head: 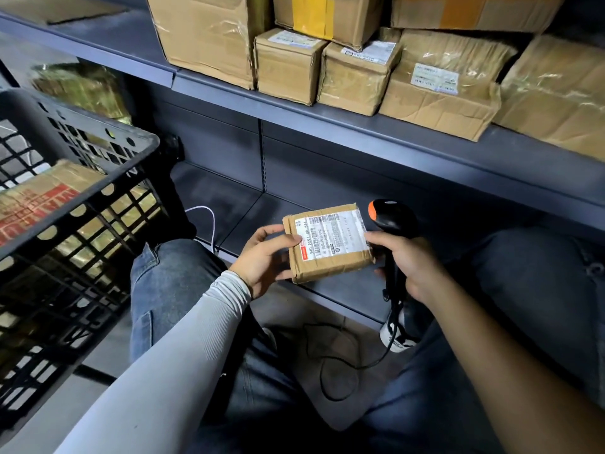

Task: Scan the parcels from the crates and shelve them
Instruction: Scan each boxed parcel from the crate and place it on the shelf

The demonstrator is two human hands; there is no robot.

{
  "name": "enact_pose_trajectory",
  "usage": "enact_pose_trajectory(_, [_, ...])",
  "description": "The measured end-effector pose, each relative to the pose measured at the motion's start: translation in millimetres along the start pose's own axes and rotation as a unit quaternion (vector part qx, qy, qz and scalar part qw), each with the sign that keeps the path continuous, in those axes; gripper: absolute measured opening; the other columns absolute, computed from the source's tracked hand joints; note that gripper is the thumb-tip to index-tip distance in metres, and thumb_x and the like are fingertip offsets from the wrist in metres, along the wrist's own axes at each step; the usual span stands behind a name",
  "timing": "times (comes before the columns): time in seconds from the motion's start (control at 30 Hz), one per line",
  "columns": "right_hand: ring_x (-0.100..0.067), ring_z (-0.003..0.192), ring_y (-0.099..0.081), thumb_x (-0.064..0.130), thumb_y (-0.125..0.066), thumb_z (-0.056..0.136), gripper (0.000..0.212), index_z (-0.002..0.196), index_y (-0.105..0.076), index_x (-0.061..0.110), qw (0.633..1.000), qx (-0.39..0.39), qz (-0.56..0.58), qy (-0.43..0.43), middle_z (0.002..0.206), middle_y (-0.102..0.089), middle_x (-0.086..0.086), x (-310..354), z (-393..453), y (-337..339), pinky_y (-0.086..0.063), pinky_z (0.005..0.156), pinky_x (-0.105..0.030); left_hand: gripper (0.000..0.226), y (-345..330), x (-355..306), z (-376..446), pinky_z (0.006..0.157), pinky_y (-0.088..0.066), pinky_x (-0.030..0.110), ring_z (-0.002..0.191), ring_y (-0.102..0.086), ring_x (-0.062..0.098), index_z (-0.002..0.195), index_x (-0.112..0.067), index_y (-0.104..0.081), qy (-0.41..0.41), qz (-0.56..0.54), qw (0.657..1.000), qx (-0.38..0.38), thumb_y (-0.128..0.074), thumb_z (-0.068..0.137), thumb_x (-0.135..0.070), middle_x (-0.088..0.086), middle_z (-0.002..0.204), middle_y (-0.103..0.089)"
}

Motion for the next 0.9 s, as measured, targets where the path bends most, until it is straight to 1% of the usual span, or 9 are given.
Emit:
enact_pose_trajectory(0.07, [-0.017,0.063,-0.069,0.022,-0.082,0.086,0.015,0.097,-0.079,0.013,1.0,0.009,0.008,0.003,0.081,-0.077,-0.003,2,1,-2,-0.053,0.059,-0.032,0.055,-3,-1,-2,0.059,-0.051,0.03,0.079,-0.072,0.021,0.136,-0.009,-0.059,-0.008,0.011,1.0,0.012,-0.078,0.084,-0.011,0.009,0.102,-0.077])
enact_pose_trajectory(0.17, [-0.025,0.085,-0.074,0.029,-0.082,0.085,0.024,0.105,-0.079,0.019,0.999,0.048,0.02,-0.015,0.102,-0.08,-0.007,1,2,-4,-0.056,0.073,-0.039,0.033,-4,-4,-4,0.07,-0.049,0.032,0.087,-0.07,0.022,0.119,-0.021,-0.074,-0.017,0.023,0.999,0.038,-0.077,0.086,-0.016,0.009,0.108,-0.076])
enact_pose_trajectory(0.23, [-0.029,0.093,-0.072,0.03,-0.082,0.084,0.028,0.11,-0.079,0.019,0.998,0.06,0.02,-0.029,0.111,-0.078,-0.012,0,2,-4,-0.054,0.08,-0.042,0.029,-5,-5,-6,0.067,-0.052,0.032,0.086,-0.07,0.022,0.123,-0.027,-0.074,-0.004,0.033,0.997,0.064,-0.069,0.095,-0.022,0.009,0.11,-0.075])
enact_pose_trajectory(0.37, [-0.028,0.092,-0.071,0.025,-0.079,0.086,0.027,0.112,-0.077,0.018,0.997,0.054,0.048,-0.041,0.113,-0.078,-0.013,-1,2,-4,-0.051,0.08,-0.041,0.041,-8,-3,-8,0.091,-0.056,0.061,0.111,-0.069,0.024,0.134,-0.047,-0.064,0.059,0.051,0.99,0.119,-0.064,0.093,-0.044,-0.003,0.132,-0.07])
enact_pose_trajectory(0.43, [-0.027,0.092,-0.07,0.023,-0.079,0.085,0.027,0.112,-0.076,0.021,0.994,0.044,0.087,-0.044,0.111,-0.078,-0.01,-1,4,-4,-0.05,0.08,-0.041,0.053,-6,-3,-4,0.092,-0.057,0.059,0.115,-0.064,0.028,0.139,-0.039,-0.061,0.055,-0.027,0.995,0.08,-0.071,0.087,-0.034,0.002,0.137,-0.066])
enact_pose_trajectory(0.53, [-0.028,0.09,-0.068,0.021,-0.079,0.085,0.029,0.114,-0.075,0.015,0.988,0.035,0.139,-0.058,0.108,-0.075,-0.015,-5,4,-10,-0.052,0.077,-0.039,0.055,1,-3,5,0.091,-0.062,0.044,0.113,-0.065,0.026,0.143,-0.02,-0.057,0.019,-0.137,0.99,0.001,-0.071,0.09,-0.013,0.008,0.129,-0.065])
enact_pose_trajectory(0.63, [-0.019,0.076,-0.063,0.022,-0.078,0.087,0.02,0.105,-0.074,0.017,0.982,0.022,0.164,-0.096,0.095,-0.071,-0.007,-14,0,-18,-0.053,0.067,-0.032,0.051,1,-4,7,0.095,-0.06,0.034,0.112,-0.069,0.02,0.139,-0.012,-0.061,0.002,-0.142,0.989,0.031,-0.072,0.089,-0.011,0.01,0.127,-0.069])
enact_pose_trajectory(0.77, [-0.02,0.094,-0.066,0.023,-0.076,0.09,0.017,0.106,-0.074,0.018,0.981,0.037,0.15,-0.119,0.105,-0.071,0.0,-22,-3,-25,-0.05,0.074,-0.032,0.031,2,1,9,0.098,-0.056,0.055,0.12,-0.065,0.028,0.125,-0.031,-0.063,0.017,-0.068,0.996,0.055,-0.069,0.094,-0.028,0.003,0.133,-0.068])
enact_pose_trajectory(0.9, [-0.02,0.101,-0.072,0.025,-0.079,0.089,0.024,0.112,-0.073,0.021,0.994,0.038,0.014,-0.103,0.114,-0.075,0.001,-20,-10,-27,-0.051,0.07,-0.033,0.047,9,0,13,0.099,-0.051,0.064,0.114,-0.067,0.035,0.134,-0.03,-0.059,-0.009,-0.061,0.998,0.019,-0.074,0.09,-0.017,0.009,0.136,-0.068])
Point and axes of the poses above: each hand's wrist, its own z-axis towards the middle knuckle, its own y-axis out of the back of the hand, x = y × z, the point moved 3 cm from there along z, towards the middle knuckle
